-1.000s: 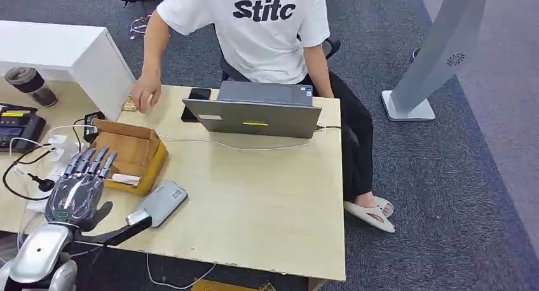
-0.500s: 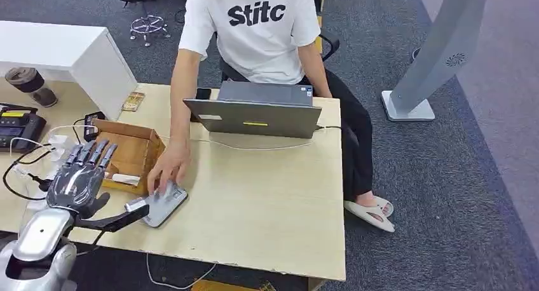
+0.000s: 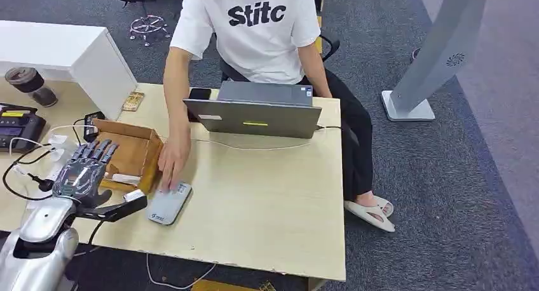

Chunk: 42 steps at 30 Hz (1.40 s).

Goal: Pass the card to the sensor for recognition and then transmit it.

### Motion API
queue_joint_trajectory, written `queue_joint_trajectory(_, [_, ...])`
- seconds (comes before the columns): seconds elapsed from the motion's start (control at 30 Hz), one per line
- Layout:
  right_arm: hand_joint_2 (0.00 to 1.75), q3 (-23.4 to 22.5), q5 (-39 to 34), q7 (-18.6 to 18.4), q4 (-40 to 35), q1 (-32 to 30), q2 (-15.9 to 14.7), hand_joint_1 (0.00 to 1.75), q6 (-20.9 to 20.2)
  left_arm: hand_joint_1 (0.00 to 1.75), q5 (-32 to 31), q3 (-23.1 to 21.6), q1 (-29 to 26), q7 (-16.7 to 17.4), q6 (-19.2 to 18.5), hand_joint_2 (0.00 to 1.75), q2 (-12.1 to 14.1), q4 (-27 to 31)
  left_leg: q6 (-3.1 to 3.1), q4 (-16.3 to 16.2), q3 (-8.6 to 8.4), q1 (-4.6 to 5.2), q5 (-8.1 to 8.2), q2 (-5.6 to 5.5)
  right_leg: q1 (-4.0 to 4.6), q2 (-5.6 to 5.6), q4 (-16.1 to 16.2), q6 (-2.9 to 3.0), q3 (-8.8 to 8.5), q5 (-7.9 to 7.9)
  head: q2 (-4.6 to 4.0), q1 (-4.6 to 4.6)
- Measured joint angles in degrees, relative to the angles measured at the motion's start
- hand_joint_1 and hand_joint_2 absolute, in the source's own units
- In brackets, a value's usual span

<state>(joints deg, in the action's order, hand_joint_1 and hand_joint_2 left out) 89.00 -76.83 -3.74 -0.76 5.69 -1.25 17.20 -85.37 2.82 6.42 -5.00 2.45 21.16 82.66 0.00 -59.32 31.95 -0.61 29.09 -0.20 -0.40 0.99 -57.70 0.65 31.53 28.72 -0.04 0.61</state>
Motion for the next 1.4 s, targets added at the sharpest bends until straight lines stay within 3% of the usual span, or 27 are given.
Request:
queue_joint_trajectory(0.53, [1.75, 0.0, 0.7, 0.2, 0.0, 0.1, -0.7, 0.0, -0.6, 0.0, 3.5, -1.3, 0.7, -4.7, 0.7, 1.75, 3.3, -7.7, 0.0, 0.0, 0.0, 0.0, 0.0, 0.01, 0.0, 0.0, 0.0, 0.0, 0.01, 0.0, 0.0, 0.02])
queue_joint_trajectory(0.97, [1.75, 0.0, 0.7, 0.2, -0.1, 0.1, -0.7, 0.0, -0.6, 0.0, 4.2, -2.8, 1.4, -4.7, 1.2, 1.75, 3.5, -9.9, 0.0, 0.0, 0.01, 0.0, 0.0, 0.0, 0.0, 0.0, 0.0, 0.0, 0.02, 0.0, 0.0, 0.02])
queue_joint_trajectory(1.4, [1.75, 0.0, 1.1, 0.5, -0.1, 0.0, -0.7, 0.0, -0.6, 0.0, 4.5, -2.9, 1.8, -4.9, 6.2, 1.75, 2.3, -9.9, 0.0, 0.0, 0.0, 0.0, 0.0, 0.01, 0.0, 0.0, 0.0, 0.0, 0.02, 0.0, 0.0, 0.02])
